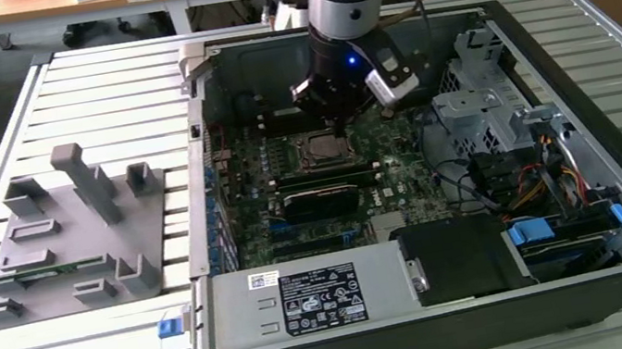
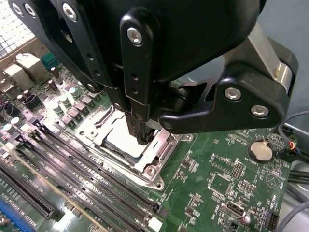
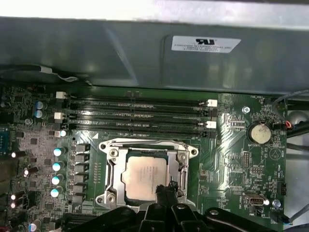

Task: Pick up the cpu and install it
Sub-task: 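Install the second cpu locking lever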

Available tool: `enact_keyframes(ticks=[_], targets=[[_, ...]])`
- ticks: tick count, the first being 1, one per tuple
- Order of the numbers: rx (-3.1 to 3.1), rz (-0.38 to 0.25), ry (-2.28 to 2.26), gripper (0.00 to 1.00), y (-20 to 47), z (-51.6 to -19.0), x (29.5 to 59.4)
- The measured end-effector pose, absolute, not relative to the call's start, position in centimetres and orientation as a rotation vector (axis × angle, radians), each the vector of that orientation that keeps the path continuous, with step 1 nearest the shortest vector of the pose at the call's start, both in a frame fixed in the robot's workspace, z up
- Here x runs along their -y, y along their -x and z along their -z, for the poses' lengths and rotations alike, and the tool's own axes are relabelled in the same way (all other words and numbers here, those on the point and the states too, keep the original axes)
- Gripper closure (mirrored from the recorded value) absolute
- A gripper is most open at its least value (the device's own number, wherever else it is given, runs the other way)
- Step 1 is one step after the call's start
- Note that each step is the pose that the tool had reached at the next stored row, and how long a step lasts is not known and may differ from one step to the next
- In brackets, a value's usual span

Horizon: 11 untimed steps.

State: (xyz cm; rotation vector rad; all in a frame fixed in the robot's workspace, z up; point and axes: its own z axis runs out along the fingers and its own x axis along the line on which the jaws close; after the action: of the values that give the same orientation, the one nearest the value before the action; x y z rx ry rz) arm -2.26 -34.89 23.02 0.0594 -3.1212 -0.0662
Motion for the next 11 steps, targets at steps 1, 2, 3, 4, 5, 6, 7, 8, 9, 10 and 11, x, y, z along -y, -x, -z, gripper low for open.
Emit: enact_keyframes(ticks=[1,2,3,4,5,6,7,8,9,10,11], targets=[[3.121,0.066,-0.059,0.89,2.26,-23.02,34.98],[3.121,0.066,-0.059,0.89,2.27,-23.02,35.07],[3.121,0.066,-0.059,0.89,2.27,-23.02,35.17],[3.121,0.066,-0.059,0.89,2.27,-23.02,35.26],[3.121,0.066,-0.059,0.89,2.28,-23.02,35.37],[3.121,0.066,-0.059,0.89,2.28,-23.02,35.46],[3.121,0.066,-0.059,0.89,2.29,-23.02,35.55],[3.121,0.066,-0.059,0.89,2.30,-23.02,35.64],[3.121,0.066,-0.059,0.89,2.31,-23.02,35.73],[3.121,0.066,-0.059,0.89,2.32,-23.02,35.83],[3.121,0.066,-0.059,0.89,2.34,-23.02,35.93]])
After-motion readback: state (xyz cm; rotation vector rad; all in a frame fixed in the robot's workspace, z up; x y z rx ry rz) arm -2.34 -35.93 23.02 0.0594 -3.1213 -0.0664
